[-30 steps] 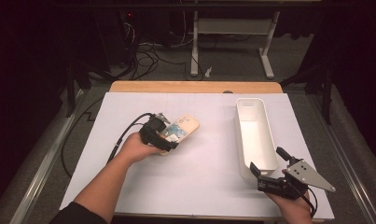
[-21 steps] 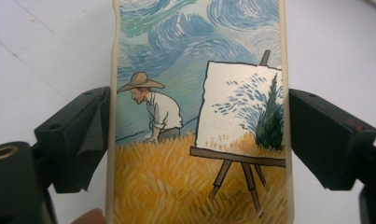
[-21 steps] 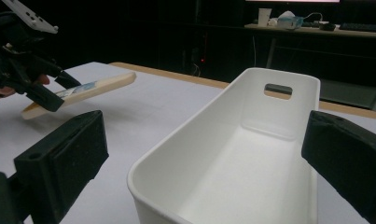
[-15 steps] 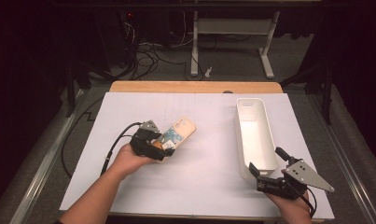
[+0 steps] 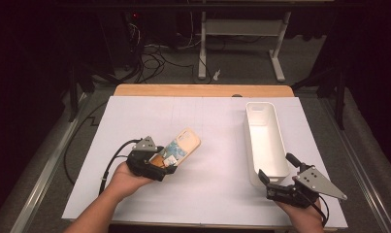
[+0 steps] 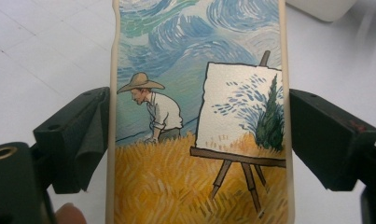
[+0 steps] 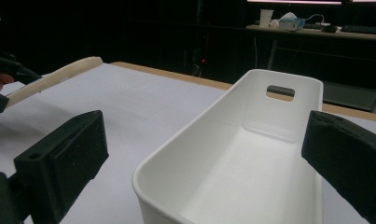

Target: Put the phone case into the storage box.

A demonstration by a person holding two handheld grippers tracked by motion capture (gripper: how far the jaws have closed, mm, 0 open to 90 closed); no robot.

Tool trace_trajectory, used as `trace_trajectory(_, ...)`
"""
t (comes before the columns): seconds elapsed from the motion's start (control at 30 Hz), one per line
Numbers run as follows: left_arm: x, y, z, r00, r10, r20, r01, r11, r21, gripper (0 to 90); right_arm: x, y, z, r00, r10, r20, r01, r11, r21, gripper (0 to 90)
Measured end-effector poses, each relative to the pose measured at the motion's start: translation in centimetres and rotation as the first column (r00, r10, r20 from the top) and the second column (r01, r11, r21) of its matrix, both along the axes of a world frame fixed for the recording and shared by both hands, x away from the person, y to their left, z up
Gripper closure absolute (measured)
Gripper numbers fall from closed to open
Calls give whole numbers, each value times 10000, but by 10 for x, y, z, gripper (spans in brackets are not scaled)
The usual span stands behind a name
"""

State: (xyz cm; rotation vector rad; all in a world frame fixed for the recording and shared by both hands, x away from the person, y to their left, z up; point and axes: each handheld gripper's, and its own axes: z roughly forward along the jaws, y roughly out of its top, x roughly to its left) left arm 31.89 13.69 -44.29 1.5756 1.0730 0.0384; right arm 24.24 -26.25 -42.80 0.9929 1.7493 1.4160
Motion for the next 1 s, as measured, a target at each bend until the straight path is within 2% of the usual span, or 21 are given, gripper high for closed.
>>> trace_trajectory(0.2,-11,0,-4,9999,-47,130,48,10000,-68,123,0,1,-1,10000,24,-34,-24,10000,-29,9)
trace_trajectory(0.27,-12,1,-7,10000,-16,-30,15,9995,-326,123,0,1,-1,10000,25,-36,-25,10000,-30,9)
trace_trajectory(0.33,-13,3,-11,10000,-41,-25,40,9997,-242,123,0,1,-1,10000,26,-44,-26,10000,-37,9)
trace_trajectory(0.47,-13,7,-14,9998,-89,-182,82,9993,-355,123,0,1,-1,10000,40,-33,-40,10000,-75,9)
trace_trajectory(0.6,-13,11,-14,9996,-17,-268,-1,9978,-660,124,1,1,-1,10000,49,-41,-50,10000,-80,9)
trace_trajectory(0.67,-13,14,-12,9991,-149,-397,111,9953,-960,124,1,1,-1,10000,60,-41,-60,9999,-85,9)
trace_trajectory(0.87,-20,14,-10,9989,-461,-81,449,9929,-1105,123,0,3,0,9998,185,-39,-185,9998,-68,9)
trace_trajectory(1.0,-21,15,-7,9988,-471,126,484,9903,-1303,123,-1,7,2,9991,412,-21,-412,9991,37,9)
